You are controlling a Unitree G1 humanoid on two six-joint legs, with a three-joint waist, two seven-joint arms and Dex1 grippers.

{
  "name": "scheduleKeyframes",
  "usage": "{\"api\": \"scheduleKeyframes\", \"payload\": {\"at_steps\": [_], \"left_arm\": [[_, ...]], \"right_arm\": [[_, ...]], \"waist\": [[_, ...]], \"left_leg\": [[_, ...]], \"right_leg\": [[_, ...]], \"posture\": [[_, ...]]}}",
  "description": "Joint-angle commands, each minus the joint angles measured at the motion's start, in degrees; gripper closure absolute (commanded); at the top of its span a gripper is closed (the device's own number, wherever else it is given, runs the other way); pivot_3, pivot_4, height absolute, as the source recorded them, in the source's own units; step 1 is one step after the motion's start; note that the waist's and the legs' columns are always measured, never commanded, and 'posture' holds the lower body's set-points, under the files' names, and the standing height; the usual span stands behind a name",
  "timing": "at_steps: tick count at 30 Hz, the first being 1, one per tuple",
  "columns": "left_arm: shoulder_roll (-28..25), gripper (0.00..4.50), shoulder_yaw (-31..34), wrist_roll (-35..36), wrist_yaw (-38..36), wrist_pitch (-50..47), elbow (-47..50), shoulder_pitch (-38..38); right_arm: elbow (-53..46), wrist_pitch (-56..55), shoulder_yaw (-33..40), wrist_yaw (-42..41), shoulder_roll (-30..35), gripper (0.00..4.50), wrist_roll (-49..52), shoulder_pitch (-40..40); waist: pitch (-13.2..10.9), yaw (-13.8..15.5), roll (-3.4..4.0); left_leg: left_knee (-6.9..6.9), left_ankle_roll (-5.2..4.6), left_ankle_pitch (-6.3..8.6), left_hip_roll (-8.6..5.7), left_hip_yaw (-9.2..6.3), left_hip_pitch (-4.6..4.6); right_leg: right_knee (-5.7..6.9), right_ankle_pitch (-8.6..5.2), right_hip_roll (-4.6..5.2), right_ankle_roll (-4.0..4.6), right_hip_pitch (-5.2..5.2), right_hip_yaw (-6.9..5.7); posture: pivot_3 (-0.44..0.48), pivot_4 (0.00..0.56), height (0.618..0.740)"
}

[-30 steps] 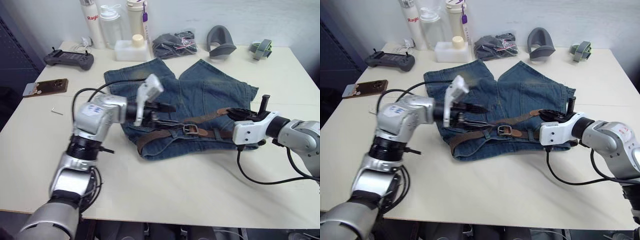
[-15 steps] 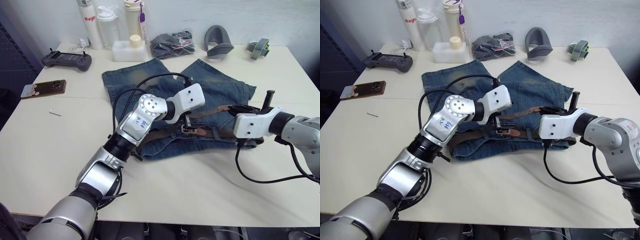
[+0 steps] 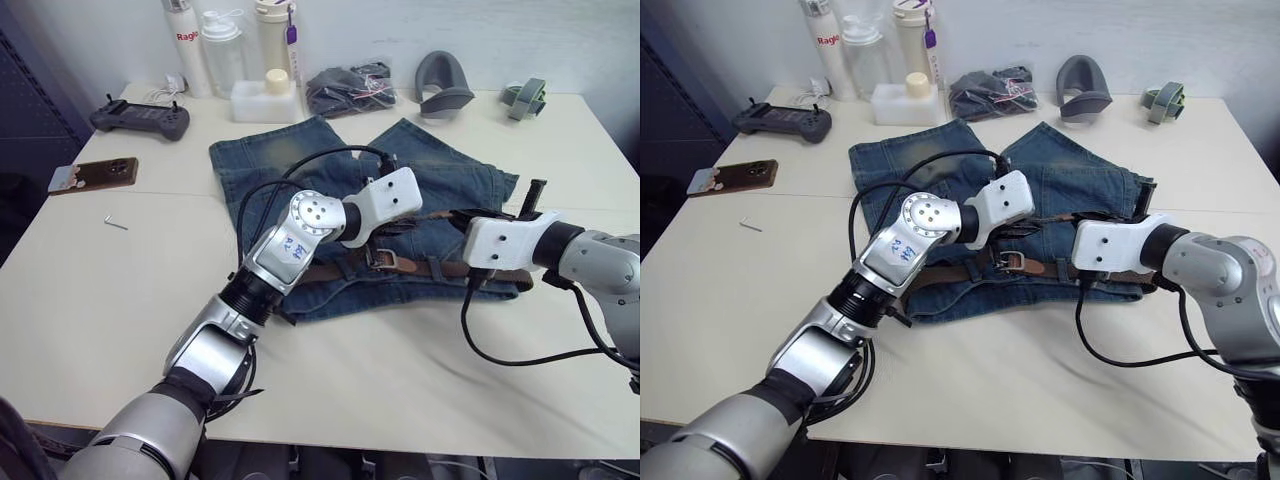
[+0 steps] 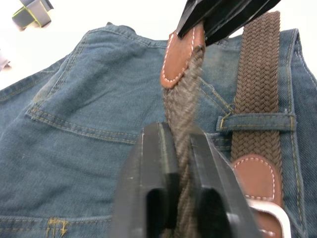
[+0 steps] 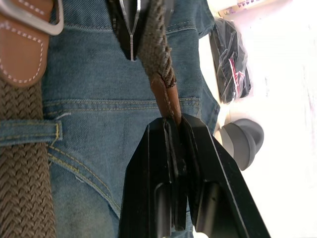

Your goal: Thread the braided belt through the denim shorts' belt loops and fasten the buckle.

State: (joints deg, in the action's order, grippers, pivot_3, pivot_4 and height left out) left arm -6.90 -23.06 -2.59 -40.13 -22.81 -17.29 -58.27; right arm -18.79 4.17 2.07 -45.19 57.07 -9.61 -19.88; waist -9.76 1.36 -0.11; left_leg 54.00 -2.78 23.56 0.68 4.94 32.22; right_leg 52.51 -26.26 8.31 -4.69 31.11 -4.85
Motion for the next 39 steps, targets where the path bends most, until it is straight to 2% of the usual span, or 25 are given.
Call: {"api": "scheduleKeyframes", "payload": {"at_steps": [1,3,6,9,10,11,15,20,23,29,31,32,37,39], "left_arm": [[0.7,4.5,2.8,1.2,-0.3,0.3,-1.9,-2.7],[0.5,4.5,4.6,1.9,-0.3,-0.4,-3.5,-3.5],[-1.4,4.5,7.5,2.6,-0.2,-1.0,-6.7,-4.6],[-2.7,4.5,8.7,2.7,-0.5,1.0,-7.6,-4.7],[-3.0,4.5,8.8,2.6,-0.7,1.3,-7.6,-4.7],[-3.1,4.5,8.9,2.6,-0.9,1.3,-7.6,-4.6],[-2.6,4.5,9.8,3.5,-1.7,0.4,-7.6,-4.7],[-1.7,4.5,9.7,3.7,-1.9,0.2,-7.5,-5.0],[-1.7,4.5,9.7,3.6,-1.9,0.0,-7.1,-4.9],[-2.1,4.5,10.0,3.4,-1.8,-0.2,-6.7,-4.7],[-2.2,4.5,10.0,3.5,-1.8,-0.3,-6.5,-4.6],[-2.2,4.5,10.0,3.5,-1.8,-0.4,-6.4,-4.5],[-2.8,4.5,9.9,4.0,-3.6,-0.4,-6.4,-5.0],[-4.2,4.5,9.7,4.2,-5.9,-0.3,-6.5,-5.4]], "right_arm": [[-4.4,4.1,5.3,0.0,-2.1,4.11,5.6,0.4],[-5.9,4.4,8.1,-0.2,-2.3,3.42,6.7,2.7],[-11.6,3.8,13.0,-1.9,-2.7,2.08,6.5,14.6],[-15.6,3.6,13.4,-0.1,-5.2,0.55,5.2,22.3],[-16.3,3.5,13.2,0.3,-5.7,0.2,4.7,23.6],[-16.8,3.3,12.8,0.6,-6.0,0.09,4.1,24.5],[-16.4,0.9,10.4,1.8,-5.5,0.09,-1.0,26.7],[-10.2,-4.1,4.5,6.5,-5.2,0.09,-10.3,22.4],[-7.3,-5.1,1.5,5.1,-5.2,0.09,-10.9,19.8],[-4.5,-5.4,1.3,5.8,-5.8,0.09,-11.3,18.1],[-4.9,-3.8,1.5,4.7,-6.9,0.59,-8.6,17.7],[-5.3,-3.0,1.5,4.0,-7.1,0.71,-7.6,17.7],[-7.9,-2.0,0.7,1.0,-7.4,3.04,-4.2,18.1],[-9.8,2.8,-0.8,-0.8,-9.1,4.01,-1.5,17.3]], "waist": [[0.0,0.0,-0.03],[0.0,0.1,-0.02],[0.0,0.3,-0.03],[0.0,0.0,-0.02],[0.0,0.0,-0.02],[0.0,0.0,-0.02],[0.0,0.1,-0.01],[0.0,0.0,-0.02],[0.0,0.0,-0.02],[0.0,0.0,-0.02],[0.0,0.0,-0.02],[0.0,0.0,-0.02],[0.0,0.0,-0.02],[0.0,-0.2,-0.02]], "left_leg": [[-0.01,0.0,0.0,0.0,0.0,0.0],[0.0,-0.01,0.0,-0.01,-0.01,0.01],[-0.07,-0.01,-0.01,-0.01,-0.07,0.01],[-0.13,-0.01,-0.01,0.01,-0.26,-0.07],[-0.13,-0.01,-0.01,0.01,-0.26,-0.07],[-0.11,-0.01,-0.01,0.01,-0.26,-0.07],[-0.05,-0.01,-0.01,-0.01,-0.32,-0.08],[-0.04,-0.02,-0.01,-0.01,-0.34,-0.07],[-0.02,-0.02,-0.01,-0.01,-0.34,-0.07],[-0.02,-0.02,-0.02,-0.01,-0.36,-0.07],[0.0,-0.02,-0.02,-0.01,-0.36,-0.07],[0.0,-0.02,-0.02,-0.01,-0.36,-0.07],[0.0,-0.02,-0.02,-0.01,-0.36,-0.06],[-0.01,-0.02,-0.02,-0.01,-0.36,-0.07]], "right_leg": [[-0.01,0.0,0.0,0.0,0.0,0.0],[-0.02,0.01,0.01,-0.02,-0.01,-0.04],[-0.1,0.01,0.01,-0.02,-0.08,-0.12],[-0.34,0.02,-0.02,-0.05,-0.34,-0.36],[-0.34,0.04,-0.02,-0.08,-0.34,-0.35],[-0.33,0.05,-0.01,-0.09,-0.34,-0.35],[-0.35,0.06,0.0,-0.12,-0.41,-0.37],[-0.38,0.06,-0.01,-0.12,-0.43,-0.4],[-0.37,0.06,-0.01,-0.12,-0.42,-0.41],[-0.36,0.06,-0.01,-0.12,-0.44,-0.43],[-0.35,0.06,-0.01,-0.12,-0.45,-0.43],[-0.35,0.06,-0.01,-0.12,-0.45,-0.43],[-0.35,0.06,-0.01,-0.12,-0.45,-0.44],[-0.35,0.06,-0.01,-0.12,-0.45,-0.44]], "posture": [[0.0,0.15,0.649],[0.0,0.15,0.649],[0.0,0.15,0.649],[0.0,0.15,0.649],[0.0,0.15,0.649],[0.0,0.15,0.649],[0.0,0.15,0.649],[0.0,0.15,0.649],[0.0,0.15,0.649],[0.0,0.15,0.649],[0.0,0.15,0.649],[0.0,0.15,0.649],[0.0,0.15,0.649],[0.0,0.15,0.649]]}}
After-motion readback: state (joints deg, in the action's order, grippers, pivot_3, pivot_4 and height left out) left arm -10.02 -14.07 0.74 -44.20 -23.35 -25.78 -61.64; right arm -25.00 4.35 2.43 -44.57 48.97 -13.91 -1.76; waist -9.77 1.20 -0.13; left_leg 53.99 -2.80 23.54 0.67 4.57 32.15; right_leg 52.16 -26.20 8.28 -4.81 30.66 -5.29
